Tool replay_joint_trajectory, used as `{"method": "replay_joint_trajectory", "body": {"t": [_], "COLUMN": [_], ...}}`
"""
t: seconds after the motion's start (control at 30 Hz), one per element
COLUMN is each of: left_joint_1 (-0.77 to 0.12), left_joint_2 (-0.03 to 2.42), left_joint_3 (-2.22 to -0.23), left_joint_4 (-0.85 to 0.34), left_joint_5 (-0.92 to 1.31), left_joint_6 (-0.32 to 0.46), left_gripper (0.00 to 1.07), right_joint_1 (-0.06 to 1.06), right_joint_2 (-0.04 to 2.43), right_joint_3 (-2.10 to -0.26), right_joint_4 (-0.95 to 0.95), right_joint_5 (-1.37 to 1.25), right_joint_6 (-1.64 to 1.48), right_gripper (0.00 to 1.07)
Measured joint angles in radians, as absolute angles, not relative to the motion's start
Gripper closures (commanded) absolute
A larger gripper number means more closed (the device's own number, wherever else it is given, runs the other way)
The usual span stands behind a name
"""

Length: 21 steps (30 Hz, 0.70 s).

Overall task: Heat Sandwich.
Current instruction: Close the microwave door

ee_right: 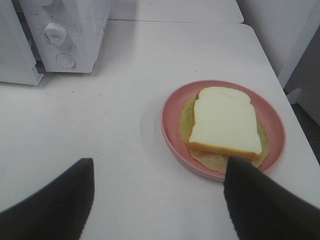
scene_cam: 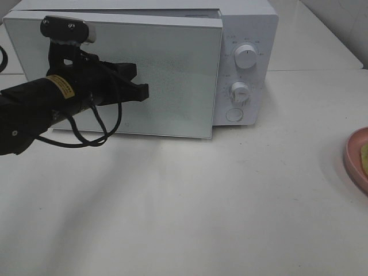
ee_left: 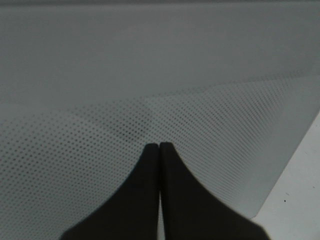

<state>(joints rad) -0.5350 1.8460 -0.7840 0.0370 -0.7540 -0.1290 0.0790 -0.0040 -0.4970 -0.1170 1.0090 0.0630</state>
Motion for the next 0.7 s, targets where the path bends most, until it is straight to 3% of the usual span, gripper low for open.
{"method": "replay_joint_trajectory", "body": {"t": [0.7], "left_joint_1": [-0.591], "left_joint_2": [1.957], "left_joint_3": [-0.983], "left_joint_4": [0.037], "left_joint_5": [-0.616], "left_joint_6": [-0.129], "left_gripper": [1.07], "right_joint_1": [0.079], "right_joint_2": [-0.004], "right_joint_3": [-0.497], "right_joint_4": [-0.117], "right_joint_5": [1.009], "right_joint_6": [0.063], "right_gripper": [0.37]}}
